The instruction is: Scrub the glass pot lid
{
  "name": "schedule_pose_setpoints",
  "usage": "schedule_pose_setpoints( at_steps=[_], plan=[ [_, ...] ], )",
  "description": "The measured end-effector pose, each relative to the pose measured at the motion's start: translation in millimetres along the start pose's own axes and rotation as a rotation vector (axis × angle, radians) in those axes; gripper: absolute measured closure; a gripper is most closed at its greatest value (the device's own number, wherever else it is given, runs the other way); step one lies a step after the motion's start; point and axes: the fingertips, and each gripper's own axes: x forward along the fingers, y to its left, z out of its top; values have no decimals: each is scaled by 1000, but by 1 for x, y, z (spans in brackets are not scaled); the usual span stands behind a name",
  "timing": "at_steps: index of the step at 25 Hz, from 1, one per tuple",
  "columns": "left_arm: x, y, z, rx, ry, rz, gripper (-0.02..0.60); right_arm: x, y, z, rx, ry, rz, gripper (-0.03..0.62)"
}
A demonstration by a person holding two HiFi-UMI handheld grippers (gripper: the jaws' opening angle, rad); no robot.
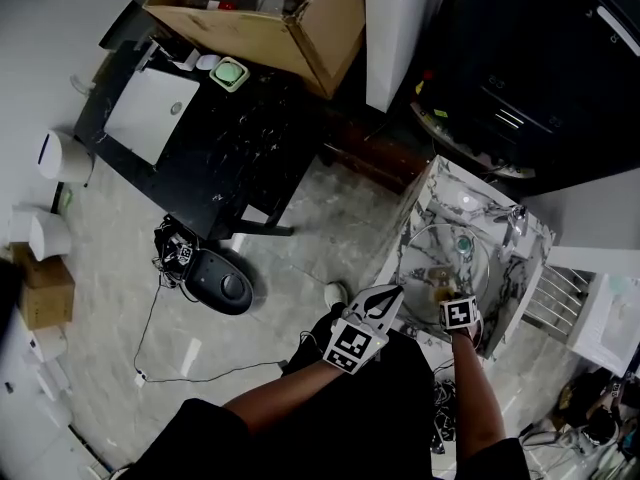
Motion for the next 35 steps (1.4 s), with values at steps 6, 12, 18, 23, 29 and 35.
schedule_pose_setpoints(
  at_steps=[6, 12, 18, 23, 29, 35],
  plan=[
    [1, 1, 2, 41, 16, -34, 566, 3, 26, -3, -35, 60, 65, 531],
    [0, 5, 10, 63, 7, -44, 566, 3, 40, 6, -92, 68, 81, 531],
    [-1, 23, 15, 38, 1, -11, 566, 6, 53, 8, -93, 86, 130, 531],
    [0, 26, 15, 53, 1, -4, 566, 9, 61, 10, -86, 87, 160, 531],
    [2, 24, 20, 62, 2, -15, 566, 8, 73, 26, -88, 41, 201, 531],
    [3, 29, 18, 113, 14, -3, 566, 13, 81, 38, -107, 5, 217, 531]
  ],
)
